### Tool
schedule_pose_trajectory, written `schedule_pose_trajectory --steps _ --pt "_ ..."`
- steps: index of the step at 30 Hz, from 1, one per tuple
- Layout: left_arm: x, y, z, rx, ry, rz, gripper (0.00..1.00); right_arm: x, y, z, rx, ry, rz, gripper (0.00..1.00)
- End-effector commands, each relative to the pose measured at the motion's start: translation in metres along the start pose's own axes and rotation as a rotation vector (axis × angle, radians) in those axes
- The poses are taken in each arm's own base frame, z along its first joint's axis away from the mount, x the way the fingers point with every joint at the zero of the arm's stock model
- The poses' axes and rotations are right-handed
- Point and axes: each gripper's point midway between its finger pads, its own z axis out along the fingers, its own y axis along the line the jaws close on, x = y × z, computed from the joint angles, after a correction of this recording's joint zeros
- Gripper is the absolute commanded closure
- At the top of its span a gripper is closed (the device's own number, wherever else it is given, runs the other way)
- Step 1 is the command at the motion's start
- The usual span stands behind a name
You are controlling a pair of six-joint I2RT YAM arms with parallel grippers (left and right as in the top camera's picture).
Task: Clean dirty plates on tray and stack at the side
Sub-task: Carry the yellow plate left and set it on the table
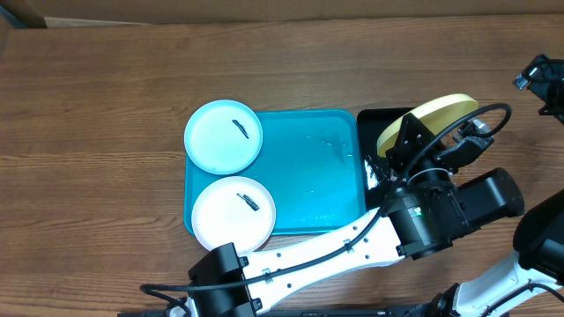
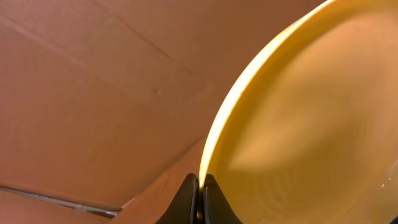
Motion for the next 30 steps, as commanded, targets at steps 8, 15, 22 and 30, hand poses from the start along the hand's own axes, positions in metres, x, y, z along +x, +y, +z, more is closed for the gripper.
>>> schedule_pose_trajectory --steps 8,15,22,30 --pt "0.008 -0.008 0.016 0.113 0.044 -0.141 0.96 -0.004 0.000 -0.005 -0.008 -0.017 0.009 0.00" --pt "0.057 -0.041 0.056 0.403 0.287 -0.369 0.96 -0.004 0.000 -0.005 -0.008 -0.017 0.008 0.00" --pt "0.106 -0.055 0.099 0.854 0.605 -0.644 0.96 -0.004 0.000 -0.005 -0.008 -0.017 0.009 0.00" --pt "0.150 0.030 0.136 1.338 0.795 -1.122 0.96 -0.004 0.000 -0.005 -0.008 -0.017 0.009 0.00"
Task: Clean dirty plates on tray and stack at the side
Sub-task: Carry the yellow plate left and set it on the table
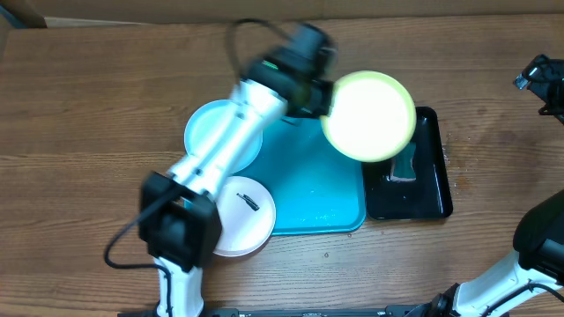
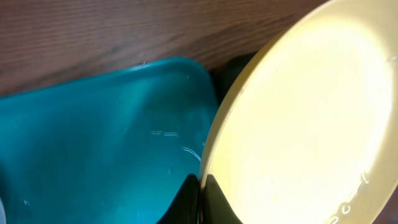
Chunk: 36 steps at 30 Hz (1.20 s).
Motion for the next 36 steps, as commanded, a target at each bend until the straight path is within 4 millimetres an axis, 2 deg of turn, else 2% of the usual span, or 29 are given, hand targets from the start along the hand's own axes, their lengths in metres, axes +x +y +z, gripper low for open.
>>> schedule_pose_trajectory --steps 1,4,6,9,11,13,17,21,25,30,36 --pt "-0.010 0.001 -0.045 0.367 0.079 -0.139 0.96 -0.004 0.000 -0.005 -0.008 -0.016 0.008 0.00" --pt "-0.022 0.067 -0.074 0.318 0.030 -0.260 0.96 -0.004 0.000 -0.005 -0.008 -0.016 0.008 0.00" --pt "-0.023 0.111 -0.092 0.264 -0.001 -0.337 0.96 -0.004 0.000 -0.005 -0.008 -0.016 0.008 0.00" --pt "-0.014 0.180 -0.119 0.147 -0.038 -0.484 0.96 -0.004 0.000 -0.005 -0.008 -0.016 0.008 0.00" --pt "-0.001 0.229 -0.139 0.041 -0.060 -0.590 0.96 -0.004 0.000 -0.005 -0.008 -0.016 0.008 0.00" --pt "0.011 0.262 -0.156 -0.013 -0.077 -0.672 0.96 -0.004 0.000 -0.005 -0.008 -0.016 0.008 0.00" --pt "0.037 0.316 -0.190 -0.078 -0.118 -0.820 0.96 -0.004 0.000 -0.005 -0.008 -0.016 0.008 0.00" --pt "0.076 0.373 -0.220 -0.240 -0.144 -0.997 0.96 -0.004 0.000 -0.005 -0.008 -0.016 0.008 0.00" --pt "0.111 0.407 -0.236 -0.387 -0.123 -1.096 0.96 -0.004 0.000 -0.005 -0.008 -0.016 0.008 0.00" --pt "0.145 0.436 -0.235 -0.583 -0.072 -1.151 0.96 -0.004 0.000 -0.005 -0.008 -0.016 0.008 0.00" --pt "0.140 0.440 -0.205 -0.554 -0.081 -1.131 0.96 -0.004 0.000 -0.005 -0.008 -0.016 0.008 0.00"
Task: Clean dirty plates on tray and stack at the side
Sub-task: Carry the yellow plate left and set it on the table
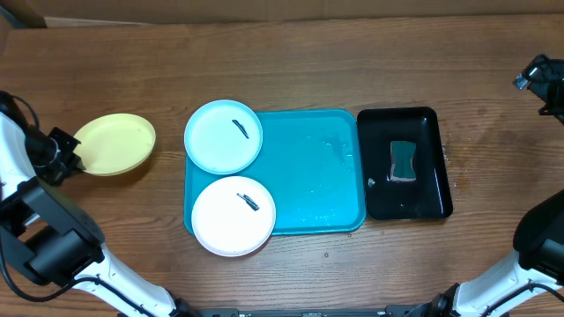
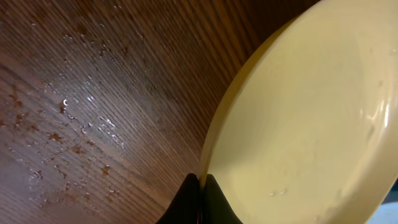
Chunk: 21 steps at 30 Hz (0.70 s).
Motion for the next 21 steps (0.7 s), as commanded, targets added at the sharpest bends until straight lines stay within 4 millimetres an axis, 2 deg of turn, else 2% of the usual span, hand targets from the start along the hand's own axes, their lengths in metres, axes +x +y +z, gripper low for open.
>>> schedule_pose_trajectory --steps 1,6,11,12,13,14,15,17,21 --pt "0.007 -0.006 0.014 -0.032 -0.004 0.010 0.96 -0.004 0.000 -0.005 -0.008 -0.016 0.008 0.00" --pt "0.012 -0.023 0.034 -0.023 -0.021 0.070 0.96 -0.004 0.000 -0.005 -0.008 -0.016 0.008 0.00" --pt "0.018 -0.037 0.038 -0.021 -0.027 0.132 0.95 -0.004 0.000 -0.005 -0.008 -0.016 0.008 0.00" --pt "0.019 -0.038 0.038 -0.020 -0.027 0.137 0.89 -0.004 0.000 -0.005 -0.008 -0.016 0.008 0.00" --pt "0.020 -0.039 0.038 -0.020 -0.024 0.143 0.78 -0.004 0.000 -0.005 -0.008 -0.016 0.008 0.00" --pt "0.021 -0.040 0.039 -0.020 -0.021 0.154 0.55 -0.004 0.000 -0.005 -0.008 -0.016 0.008 0.00" --pt "0.022 -0.040 0.038 -0.019 -0.015 0.156 0.36 -0.004 0.000 -0.005 -0.008 -0.016 0.008 0.00" --pt "0.025 -0.043 0.035 0.000 -0.001 0.160 0.32 -0.004 0.000 -0.005 -0.008 -0.016 0.008 0.00" --pt "0.032 -0.069 0.015 0.129 0.035 0.247 0.37 -0.004 0.000 -0.005 -0.008 -0.016 0.008 0.00"
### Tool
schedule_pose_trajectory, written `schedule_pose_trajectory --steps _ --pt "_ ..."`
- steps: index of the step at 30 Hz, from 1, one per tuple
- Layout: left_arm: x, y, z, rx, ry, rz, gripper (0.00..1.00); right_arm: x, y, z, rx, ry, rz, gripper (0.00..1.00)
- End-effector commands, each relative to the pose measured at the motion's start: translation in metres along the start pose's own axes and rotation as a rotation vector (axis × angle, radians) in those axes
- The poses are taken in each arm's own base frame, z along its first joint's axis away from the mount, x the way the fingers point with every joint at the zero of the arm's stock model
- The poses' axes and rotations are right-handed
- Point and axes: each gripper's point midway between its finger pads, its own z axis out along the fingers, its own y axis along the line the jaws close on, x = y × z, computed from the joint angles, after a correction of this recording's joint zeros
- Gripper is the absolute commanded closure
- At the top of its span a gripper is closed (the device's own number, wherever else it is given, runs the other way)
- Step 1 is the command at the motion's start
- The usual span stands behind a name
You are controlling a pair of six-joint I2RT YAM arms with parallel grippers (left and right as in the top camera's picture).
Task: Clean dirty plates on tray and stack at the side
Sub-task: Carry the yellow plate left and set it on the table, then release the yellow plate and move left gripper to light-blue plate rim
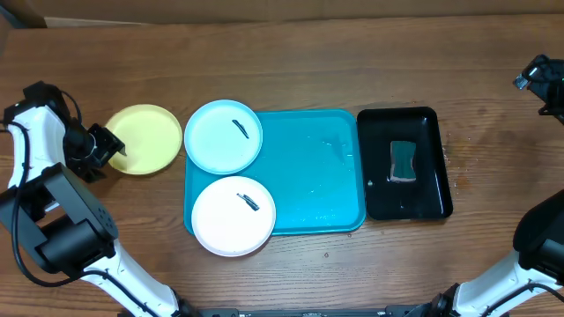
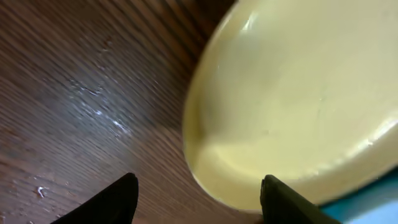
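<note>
A yellow plate point(image 1: 146, 138) lies flat on the wooden table just left of the teal tray point(image 1: 313, 167). My left gripper point(image 1: 107, 146) stands open at the plate's left rim; in the left wrist view the yellow plate point(image 2: 298, 93) lies ahead of the spread fingers point(image 2: 115, 199), with nothing held. Two white plates rest on the tray's left side, a far one point(image 1: 223, 135) and a near one point(image 1: 233, 215), each with a dark smear. The right gripper is out of view; only part of that arm shows at the right edge.
A black tray point(image 1: 432, 189) right of the teal tray holds a green sponge point(image 1: 404, 160). Cardboard lines the table's far edge. Wet streaks mark the wood point(image 2: 93, 112) beside the yellow plate.
The left gripper has opened and let go of the yellow plate. The plate now lies closer to the teal tray than before, flat on the table.
My left gripper held the yellow plate on edge over the black tray. Then it held it above the teal tray's far right corner. Later the plate was at the table's left side, still gripped. Now it rests released beside the tray.
</note>
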Motion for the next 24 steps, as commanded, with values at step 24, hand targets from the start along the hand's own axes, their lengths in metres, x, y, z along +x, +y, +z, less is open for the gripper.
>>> schedule_pose_trajectory --steps 24 --pt "0.080 -0.140 -0.011 -0.044 -0.085 0.596 0.39 -0.004 0.000 -0.005 -0.008 -0.016 0.009 0.00"
